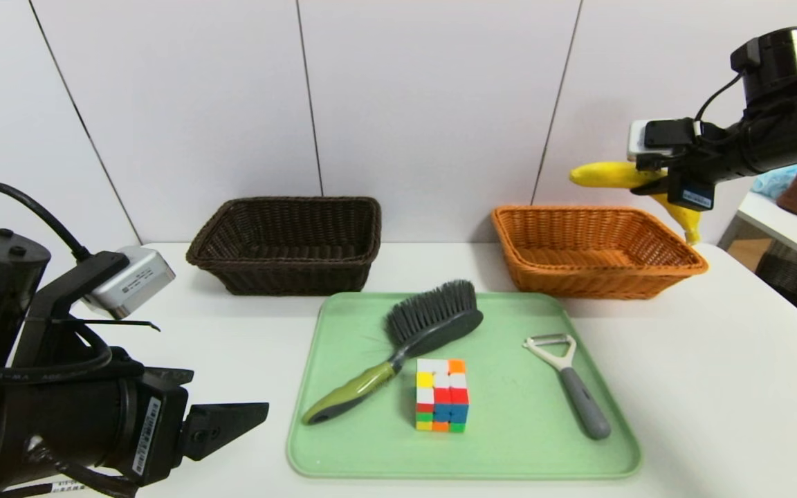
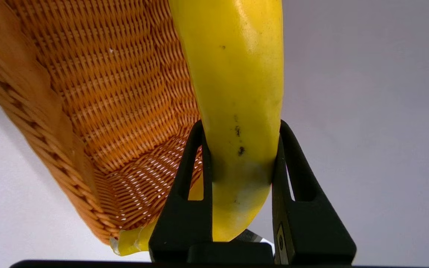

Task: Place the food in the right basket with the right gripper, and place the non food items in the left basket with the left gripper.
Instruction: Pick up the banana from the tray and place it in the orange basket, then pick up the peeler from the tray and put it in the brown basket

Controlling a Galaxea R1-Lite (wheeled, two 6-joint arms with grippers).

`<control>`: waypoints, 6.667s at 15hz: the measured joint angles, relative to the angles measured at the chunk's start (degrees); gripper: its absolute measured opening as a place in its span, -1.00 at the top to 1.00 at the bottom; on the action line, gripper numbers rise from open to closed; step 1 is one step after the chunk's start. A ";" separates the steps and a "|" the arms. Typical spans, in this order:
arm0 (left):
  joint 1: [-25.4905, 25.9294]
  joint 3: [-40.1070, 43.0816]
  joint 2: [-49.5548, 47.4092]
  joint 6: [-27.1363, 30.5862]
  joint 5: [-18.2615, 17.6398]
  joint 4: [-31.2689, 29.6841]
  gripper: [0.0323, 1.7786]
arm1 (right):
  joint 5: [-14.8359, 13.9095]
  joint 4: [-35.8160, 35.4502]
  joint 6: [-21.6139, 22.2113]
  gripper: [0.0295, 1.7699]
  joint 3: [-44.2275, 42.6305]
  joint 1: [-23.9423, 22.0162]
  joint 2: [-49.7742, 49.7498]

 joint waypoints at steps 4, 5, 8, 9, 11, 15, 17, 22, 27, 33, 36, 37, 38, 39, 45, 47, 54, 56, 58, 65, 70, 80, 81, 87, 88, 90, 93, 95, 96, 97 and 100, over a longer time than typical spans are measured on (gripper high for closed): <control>0.00 0.02 0.00 0.82 0.00 -0.09 -0.90 | -2.12 -0.44 -2.06 0.54 0.00 0.15 3.01; 0.00 0.02 0.00 0.94 0.00 -0.09 -0.90 | -2.52 -0.45 -2.50 0.54 0.02 0.15 3.62; 0.00 0.00 0.00 1.38 0.00 -0.20 -0.90 | -4.13 -2.97 -2.93 0.54 0.04 0.52 5.57; 0.00 0.00 0.04 1.38 0.00 -0.24 -0.90 | -4.24 -3.40 -3.17 0.54 0.04 0.83 6.12; 0.00 0.00 0.15 1.40 0.02 -0.37 -0.90 | -5.32 -3.61 -3.39 0.54 0.04 1.66 7.06; 0.00 0.09 0.17 1.38 0.00 -0.46 -0.90 | -6.47 -4.28 -3.50 0.54 0.04 2.56 8.63; 0.00 0.15 0.17 1.35 0.02 -0.46 -0.90 | -6.61 -5.33 -4.07 0.43 0.02 2.67 9.05; 0.00 0.11 0.28 1.35 0.02 -0.57 -0.90 | -6.63 -5.77 -4.02 -0.22 0.11 2.32 9.18; 0.00 0.13 0.32 1.35 0.02 -0.55 -0.90 | -6.66 -5.57 -4.18 -0.56 0.17 2.12 8.22; 0.00 0.15 0.30 1.29 0.09 -0.78 -0.90 | -3.16 -4.11 1.68 -0.76 0.85 2.62 -0.13; 0.00 0.15 0.04 1.32 0.11 -0.78 -0.90 | -1.84 -2.32 16.07 -0.81 1.18 4.97 -6.45; 0.02 0.13 -0.21 1.29 0.11 -0.78 -0.90 | -1.76 -2.16 22.05 -0.83 1.18 6.00 -8.85; 0.02 0.13 -0.46 1.32 0.11 -0.77 -0.90 | -1.67 -2.05 27.38 -0.84 1.16 6.78 -11.28; 0.06 0.13 -0.71 1.26 0.11 -0.78 -0.90 | -1.65 -2.05 32.55 -0.85 1.16 7.40 -13.64; 0.16 0.26 -2.30 0.99 0.09 -0.57 -0.90 | -10.50 -2.01 68.33 -0.89 7.83 15.40 -26.65; 0.16 0.35 -2.85 0.94 0.02 -0.41 -0.90 | -17.83 -1.44 79.60 -0.90 14.75 19.64 -29.62; 0.24 2.57 -5.51 0.85 0.00 -0.28 -0.90 | -24.95 13.45 101.78 -0.91 30.40 26.21 -33.44; 0.27 2.57 -5.78 0.88 0.02 -0.44 -0.90 | -24.48 19.21 104.66 -0.91 29.16 27.83 -33.12; 0.27 2.36 -5.73 0.93 0.00 -0.72 -0.90 | -21.32 27.32 106.78 -0.91 24.61 28.84 -31.89; 0.27 2.27 -6.03 0.94 0.02 -0.48 -0.90 | -12.25 51.24 109.62 -0.91 6.05 28.96 -19.43; 0.27 2.34 -6.11 0.96 0.02 -0.61 -0.90 | -10.08 51.18 109.09 -0.92 1.55 28.77 -10.11; 0.44 2.23 -5.86 0.93 0.02 -0.78 -0.90 | -7.59 50.85 108.81 -0.92 1.41 28.29 -1.71; 0.44 2.23 -5.86 0.94 0.00 -0.74 -0.90 | -7.59 50.66 108.75 -0.92 1.55 28.29 -1.23; 0.44 2.46 -5.97 0.94 0.00 -0.74 -0.90 | -7.66 45.29 108.40 -0.92 4.89 28.31 0.89; 0.44 2.54 -6.00 0.94 -0.02 -0.74 -0.90 | -7.72 43.76 108.02 -0.92 6.31 28.31 1.02; 0.44 2.56 -6.01 0.94 -0.07 -0.78 -0.90 | -7.83 41.40 107.79 -0.92 8.30 28.31 1.16; 0.44 2.57 -6.06 0.96 -0.11 -0.80 -0.90 | -7.90 41.03 107.08 -0.92 9.13 28.31 1.41; 0.44 2.57 -6.11 1.04 -0.16 -0.78 -0.90 | -7.90 40.84 106.69 -0.92 9.26 28.31 1.66; 0.44 2.57 -6.12 1.04 -0.16 -0.78 -0.90 | -7.92 40.20 106.56 -0.92 9.46 28.31 1.74; 0.44 2.56 -6.12 1.05 -0.18 -0.80 -0.90 | -7.94 38.84 106.36 -0.92 9.98 28.31 1.77; 0.44 2.56 -6.12 1.05 -0.20 -0.78 -0.90 | -8.27 35.55 105.23 -0.92 12.15 28.29 1.66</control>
